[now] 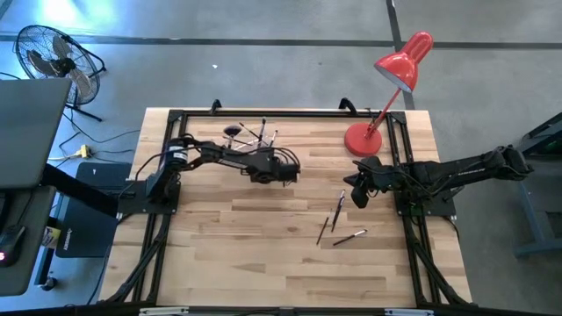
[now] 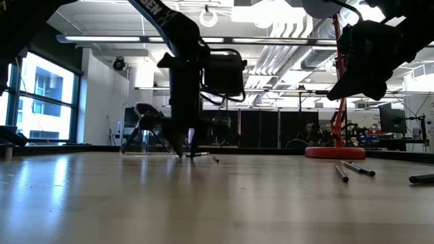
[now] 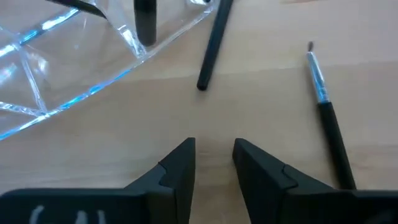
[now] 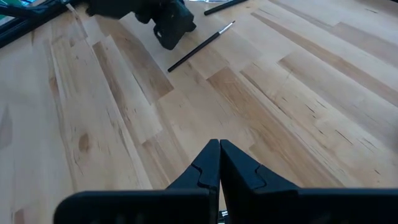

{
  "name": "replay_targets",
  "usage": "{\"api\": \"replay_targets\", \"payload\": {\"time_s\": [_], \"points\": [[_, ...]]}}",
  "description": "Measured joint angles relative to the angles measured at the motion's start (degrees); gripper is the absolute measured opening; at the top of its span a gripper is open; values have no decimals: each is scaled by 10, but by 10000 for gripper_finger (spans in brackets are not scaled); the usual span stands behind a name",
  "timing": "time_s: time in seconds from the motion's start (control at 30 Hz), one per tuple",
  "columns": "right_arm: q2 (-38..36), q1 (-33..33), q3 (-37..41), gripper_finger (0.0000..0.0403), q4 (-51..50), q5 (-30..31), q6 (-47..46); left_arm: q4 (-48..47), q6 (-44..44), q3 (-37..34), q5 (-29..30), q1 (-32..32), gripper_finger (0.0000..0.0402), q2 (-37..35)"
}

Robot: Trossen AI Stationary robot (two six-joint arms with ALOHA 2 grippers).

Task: Put items in baskets/containers
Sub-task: Put the eyeshadow brush into the transparent organizer

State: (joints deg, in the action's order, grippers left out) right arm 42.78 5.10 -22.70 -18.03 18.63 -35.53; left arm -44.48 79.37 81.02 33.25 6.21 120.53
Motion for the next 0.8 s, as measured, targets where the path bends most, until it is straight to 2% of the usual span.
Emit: {"api": "replay_targets", "payload": {"time_s": [0.1, 0.33, 0.8], "points": [[0, 0, 0, 1, -1, 0, 0, 5, -1, 0, 0, 1, 113, 0], [0, 0, 0, 2, -2, -2, 0, 9, -12, -1, 47, 7, 113, 3], [0, 0, 0, 2, -2, -26, -5, 28, -32, -1, 48, 43, 113, 11]]}}
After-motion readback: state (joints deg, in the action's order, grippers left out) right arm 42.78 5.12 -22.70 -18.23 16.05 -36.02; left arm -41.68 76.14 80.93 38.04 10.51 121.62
